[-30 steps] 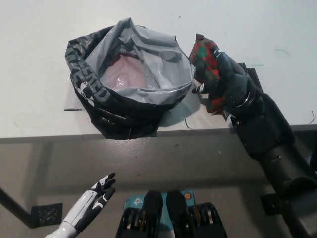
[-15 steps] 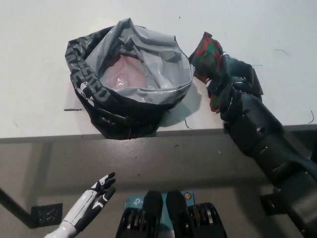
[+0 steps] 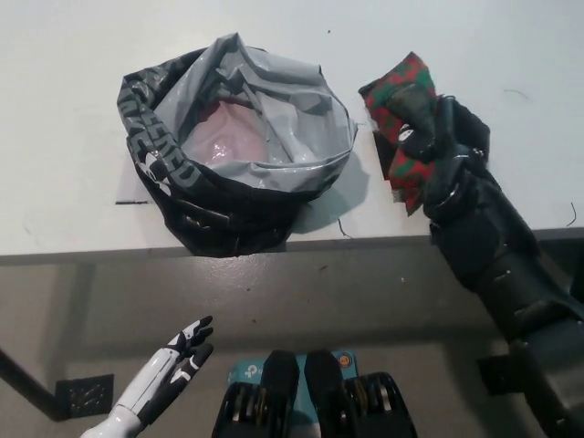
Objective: The robot uses its right hand to pick up a bag of coffee beans and puts it in the black plastic bag, then the robot grabs the top of the bag and lifts it.
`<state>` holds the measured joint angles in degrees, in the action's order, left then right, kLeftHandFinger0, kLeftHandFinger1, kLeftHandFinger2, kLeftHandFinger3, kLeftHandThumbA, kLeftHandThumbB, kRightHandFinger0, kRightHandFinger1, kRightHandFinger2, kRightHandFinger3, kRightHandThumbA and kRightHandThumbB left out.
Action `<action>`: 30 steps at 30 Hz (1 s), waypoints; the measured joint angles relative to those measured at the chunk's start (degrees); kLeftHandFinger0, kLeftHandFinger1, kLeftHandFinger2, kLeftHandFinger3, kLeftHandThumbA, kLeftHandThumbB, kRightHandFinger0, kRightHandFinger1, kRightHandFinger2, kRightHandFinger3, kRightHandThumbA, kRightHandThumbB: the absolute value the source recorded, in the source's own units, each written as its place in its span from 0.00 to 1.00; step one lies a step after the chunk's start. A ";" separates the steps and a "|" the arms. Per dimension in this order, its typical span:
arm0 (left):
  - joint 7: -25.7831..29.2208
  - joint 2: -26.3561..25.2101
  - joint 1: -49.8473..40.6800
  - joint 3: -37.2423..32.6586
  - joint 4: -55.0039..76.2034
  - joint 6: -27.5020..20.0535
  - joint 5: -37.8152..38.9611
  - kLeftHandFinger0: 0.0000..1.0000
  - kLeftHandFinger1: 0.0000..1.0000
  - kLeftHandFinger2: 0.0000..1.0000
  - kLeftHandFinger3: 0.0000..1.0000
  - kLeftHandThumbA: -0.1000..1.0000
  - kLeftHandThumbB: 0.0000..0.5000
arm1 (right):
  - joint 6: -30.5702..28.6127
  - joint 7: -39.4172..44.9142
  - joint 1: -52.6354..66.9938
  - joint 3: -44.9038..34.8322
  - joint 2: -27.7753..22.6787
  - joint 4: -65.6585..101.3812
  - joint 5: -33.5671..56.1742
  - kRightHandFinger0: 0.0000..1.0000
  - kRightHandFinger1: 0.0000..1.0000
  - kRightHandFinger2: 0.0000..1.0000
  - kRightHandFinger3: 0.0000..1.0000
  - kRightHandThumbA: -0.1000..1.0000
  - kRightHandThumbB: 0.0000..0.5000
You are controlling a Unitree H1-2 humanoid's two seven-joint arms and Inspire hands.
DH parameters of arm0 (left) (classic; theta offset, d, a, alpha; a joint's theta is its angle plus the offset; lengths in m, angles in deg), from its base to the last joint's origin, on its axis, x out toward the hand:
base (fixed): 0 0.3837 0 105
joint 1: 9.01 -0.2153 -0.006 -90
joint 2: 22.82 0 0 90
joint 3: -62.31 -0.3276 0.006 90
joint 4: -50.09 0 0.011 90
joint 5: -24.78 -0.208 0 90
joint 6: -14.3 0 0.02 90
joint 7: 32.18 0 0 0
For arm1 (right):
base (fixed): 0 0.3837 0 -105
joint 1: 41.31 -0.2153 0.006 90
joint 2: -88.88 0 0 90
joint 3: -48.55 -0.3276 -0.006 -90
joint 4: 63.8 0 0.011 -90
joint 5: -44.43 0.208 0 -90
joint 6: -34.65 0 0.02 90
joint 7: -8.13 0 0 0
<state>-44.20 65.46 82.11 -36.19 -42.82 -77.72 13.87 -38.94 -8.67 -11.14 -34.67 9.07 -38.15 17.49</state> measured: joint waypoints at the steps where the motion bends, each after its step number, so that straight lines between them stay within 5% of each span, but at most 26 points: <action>1: 0.00 0.00 0.00 0.00 0.00 0.00 0.00 1.00 1.00 1.00 1.00 1.00 0.30 | -0.25 0.11 0.08 -1.20 0.00 0.03 0.68 0.00 0.28 0.45 0.67 0.00 0.35; 4: 0.00 0.00 0.00 0.00 -0.01 0.04 0.00 1.00 1.00 1.00 1.00 1.00 0.27 | -0.78 0.85 0.27 -6.96 -0.03 0.08 4.10 0.00 0.29 0.62 0.72 0.00 0.33; 5: 0.00 0.00 -0.01 0.00 -0.01 0.04 0.00 1.00 1.00 1.00 1.00 1.00 0.27 | -0.82 1.09 0.27 -8.26 -0.03 0.09 4.81 0.00 0.29 0.62 0.72 0.00 0.33; 6: 0.00 0.01 -0.01 0.00 -0.01 0.06 0.00 1.00 1.00 1.00 1.00 1.00 0.27 | -0.84 1.53 0.29 -10.49 -0.03 0.10 6.29 0.00 0.17 0.58 0.70 0.00 0.33; 8: 0.00 0.01 -0.02 -0.01 -0.02 0.09 0.01 1.00 1.00 1.00 1.00 1.00 0.26 | -0.83 2.54 0.31 -15.05 -0.02 0.10 8.91 0.00 0.08 0.56 0.69 0.00 0.30; 10: 0.00 0.01 -0.03 -0.01 -0.02 0.11 0.00 1.00 1.00 1.00 1.00 1.00 0.25 | -0.78 3.45 0.34 -18.75 -0.03 0.08 11.41 0.00 0.05 0.59 0.78 0.00 0.27; 11: 0.00 0.01 -0.03 -0.01 -0.02 0.12 0.00 1.00 1.00 1.00 1.00 1.00 0.26 | -0.76 3.72 0.37 -19.90 -0.03 0.08 12.17 0.00 0.09 0.64 0.96 0.00 0.29; 12: 0.00 0.01 -0.03 -0.01 -0.04 0.14 0.00 1.00 1.00 1.00 1.00 1.00 0.27 | -0.71 4.16 0.38 -22.08 -0.04 0.11 13.57 0.00 0.11 0.66 1.00 0.00 0.27; 21: 0.00 0.02 -0.06 -0.02 -0.23 0.15 0.00 1.00 1.00 1.00 1.00 1.00 0.29 | 0.67 6.84 0.30 -35.68 -0.26 1.67 22.91 0.00 0.28 0.76 1.00 0.00 0.17; 25: 0.00 0.02 -0.06 -0.02 -0.50 0.16 0.00 1.00 1.00 1.00 1.00 1.00 0.28 | 1.74 7.74 0.34 -39.80 -0.06 3.69 26.75 0.00 0.31 0.77 1.00 0.00 0.29; 30: 0.00 0.02 -0.06 -0.02 -0.79 0.16 0.00 1.00 1.00 1.00 1.00 1.00 0.24 | 3.81 8.61 0.77 -42.66 0.89 6.37 31.94 0.00 0.31 0.75 1.00 0.00 0.27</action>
<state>-44.20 65.47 82.05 -36.21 -43.61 -77.55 13.87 -35.13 -0.06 -10.37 -77.33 9.97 -31.79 49.43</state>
